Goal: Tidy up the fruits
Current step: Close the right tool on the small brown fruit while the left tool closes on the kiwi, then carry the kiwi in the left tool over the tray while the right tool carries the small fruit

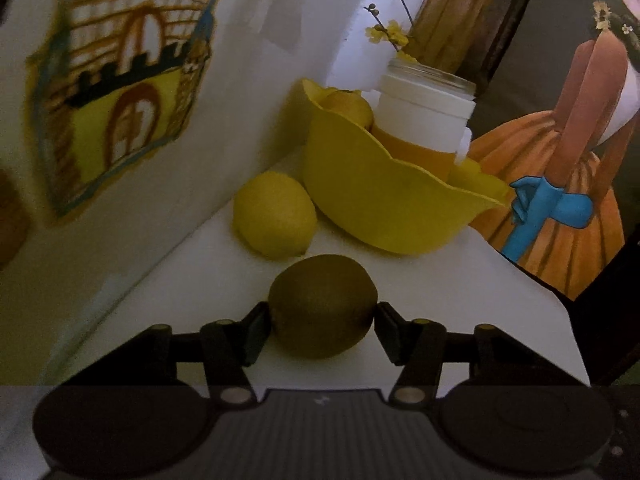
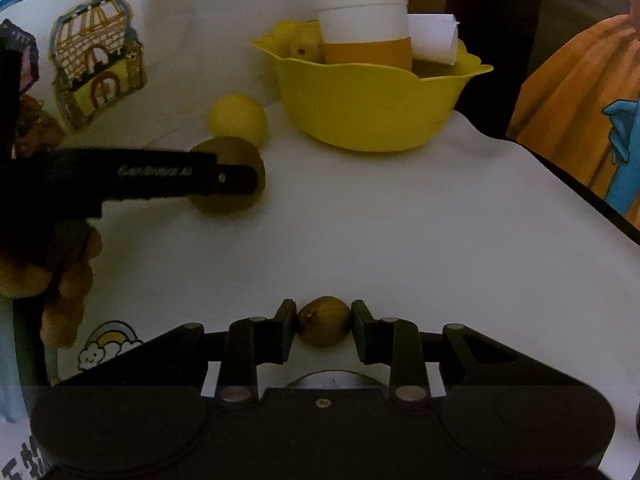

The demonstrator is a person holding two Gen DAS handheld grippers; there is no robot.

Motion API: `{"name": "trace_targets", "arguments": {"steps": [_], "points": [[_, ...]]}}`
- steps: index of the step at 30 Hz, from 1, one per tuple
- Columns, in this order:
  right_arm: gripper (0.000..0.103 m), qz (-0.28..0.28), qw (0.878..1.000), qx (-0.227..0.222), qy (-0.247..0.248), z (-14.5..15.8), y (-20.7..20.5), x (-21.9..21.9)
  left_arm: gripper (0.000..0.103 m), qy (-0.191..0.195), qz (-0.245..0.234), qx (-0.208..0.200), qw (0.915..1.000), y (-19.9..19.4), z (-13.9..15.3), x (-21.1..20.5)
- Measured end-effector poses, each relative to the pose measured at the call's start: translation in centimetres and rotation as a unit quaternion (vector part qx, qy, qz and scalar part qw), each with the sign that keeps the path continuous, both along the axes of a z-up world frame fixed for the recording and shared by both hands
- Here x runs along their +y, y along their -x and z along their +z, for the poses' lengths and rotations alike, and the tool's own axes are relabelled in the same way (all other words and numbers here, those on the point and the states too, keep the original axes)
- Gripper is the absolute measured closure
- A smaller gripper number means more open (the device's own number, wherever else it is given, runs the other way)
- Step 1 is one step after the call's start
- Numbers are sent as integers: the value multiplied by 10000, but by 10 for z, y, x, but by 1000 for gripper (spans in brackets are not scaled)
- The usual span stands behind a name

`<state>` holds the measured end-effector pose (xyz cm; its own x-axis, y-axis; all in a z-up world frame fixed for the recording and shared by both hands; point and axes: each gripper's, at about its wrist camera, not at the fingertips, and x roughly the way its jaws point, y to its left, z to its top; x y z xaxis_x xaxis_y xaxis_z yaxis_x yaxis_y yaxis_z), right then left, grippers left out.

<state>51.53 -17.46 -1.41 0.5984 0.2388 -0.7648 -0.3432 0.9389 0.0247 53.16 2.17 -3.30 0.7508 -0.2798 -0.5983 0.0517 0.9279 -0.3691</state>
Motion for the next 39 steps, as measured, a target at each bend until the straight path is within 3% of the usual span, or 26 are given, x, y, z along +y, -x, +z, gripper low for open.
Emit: {"name": "trace_targets", "arguments": {"steps": [21,39], "points": [[71,433,9984,-377,9,15,50,9,43,576,-79,6,9983,62,3,25],[71,427,9962,-723,-212,53,110,-18,43,773,-339,-374,9957,123,44,6]]}}
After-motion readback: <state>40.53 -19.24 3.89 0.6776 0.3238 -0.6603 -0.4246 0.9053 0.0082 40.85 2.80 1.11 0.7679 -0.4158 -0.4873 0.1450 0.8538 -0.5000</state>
